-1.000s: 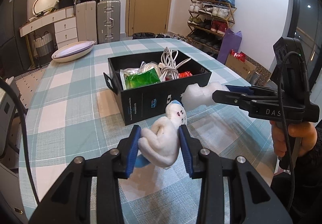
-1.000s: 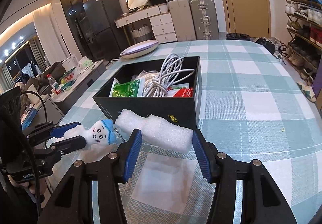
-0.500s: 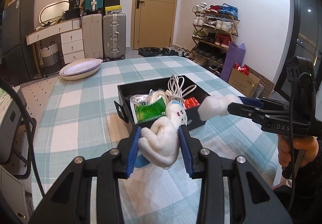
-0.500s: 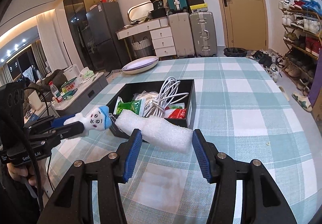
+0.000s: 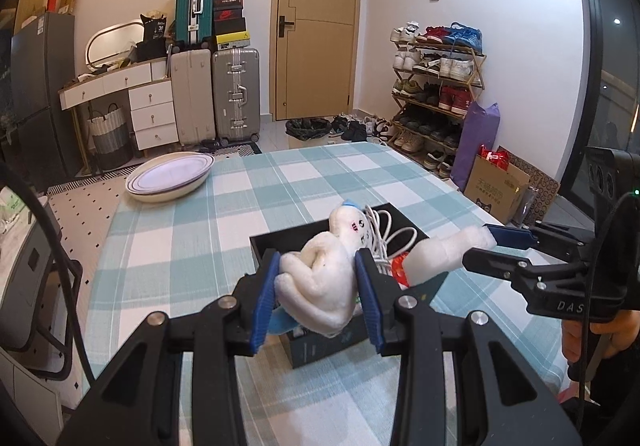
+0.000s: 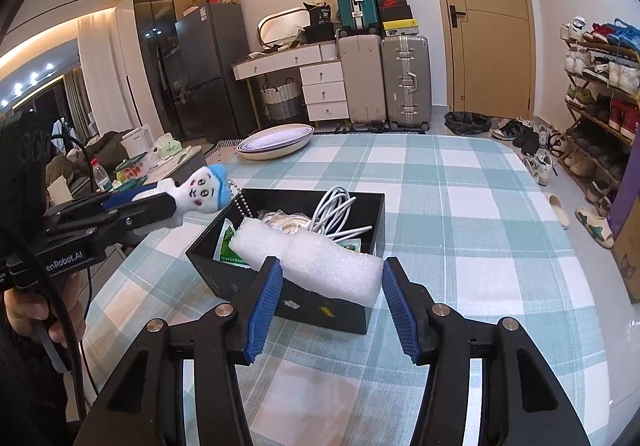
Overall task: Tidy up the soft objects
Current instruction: 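Carry the doll with the left gripper while the right carries the foam block over the box, then open both grippers to drop the doll and foam block into the box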
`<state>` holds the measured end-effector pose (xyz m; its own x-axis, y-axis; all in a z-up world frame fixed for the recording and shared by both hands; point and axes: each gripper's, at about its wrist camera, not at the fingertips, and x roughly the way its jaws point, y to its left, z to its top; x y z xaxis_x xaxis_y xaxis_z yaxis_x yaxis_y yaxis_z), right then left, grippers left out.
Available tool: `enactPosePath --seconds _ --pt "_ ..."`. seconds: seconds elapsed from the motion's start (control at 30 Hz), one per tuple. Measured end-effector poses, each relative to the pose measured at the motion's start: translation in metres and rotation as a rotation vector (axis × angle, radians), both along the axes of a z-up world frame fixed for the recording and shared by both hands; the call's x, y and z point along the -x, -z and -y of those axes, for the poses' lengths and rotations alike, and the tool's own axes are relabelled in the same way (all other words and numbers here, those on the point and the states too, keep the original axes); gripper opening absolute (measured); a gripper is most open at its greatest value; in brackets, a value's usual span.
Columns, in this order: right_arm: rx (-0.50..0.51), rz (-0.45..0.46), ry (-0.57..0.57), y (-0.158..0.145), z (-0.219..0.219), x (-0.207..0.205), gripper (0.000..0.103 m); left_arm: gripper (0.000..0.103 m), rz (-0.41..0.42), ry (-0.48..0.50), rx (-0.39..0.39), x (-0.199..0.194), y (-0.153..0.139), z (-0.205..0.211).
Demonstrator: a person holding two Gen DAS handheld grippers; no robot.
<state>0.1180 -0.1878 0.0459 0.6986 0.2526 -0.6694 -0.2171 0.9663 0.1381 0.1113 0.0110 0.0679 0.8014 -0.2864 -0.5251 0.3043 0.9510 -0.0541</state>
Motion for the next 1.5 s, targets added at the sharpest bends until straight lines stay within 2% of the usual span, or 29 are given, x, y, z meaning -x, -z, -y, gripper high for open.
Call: enactPosePath --seconds 0.17,0.57,0.87,1.0,1.5 --pt "0.056 0.003 -0.018 0.004 -0.009 -0.011 0.053 0.037 0.004 -0.021 -0.027 -0.017 0.002 0.003" --pt "0.085 -0.036 -0.058 0.017 -0.019 -0.034 0.053 0.037 -0.033 -0.029 -0.038 -0.052 0.019 0.007" --pt "0.095 -0.056 -0.082 0.027 -0.025 -0.044 0.053 0.037 -0.06 -0.009 -0.075 -0.065 0.033 0.019" --pt "0.105 -0.071 -0.097 0.032 -0.029 -0.047 0.053 0.037 -0.058 -0.011 -0.118 -0.069 0.039 0.026" --pt "0.087 -0.091 -0.119 0.037 -0.026 -0.058 0.053 0.038 -0.102 0.001 -0.098 -0.081 0.053 0.026"
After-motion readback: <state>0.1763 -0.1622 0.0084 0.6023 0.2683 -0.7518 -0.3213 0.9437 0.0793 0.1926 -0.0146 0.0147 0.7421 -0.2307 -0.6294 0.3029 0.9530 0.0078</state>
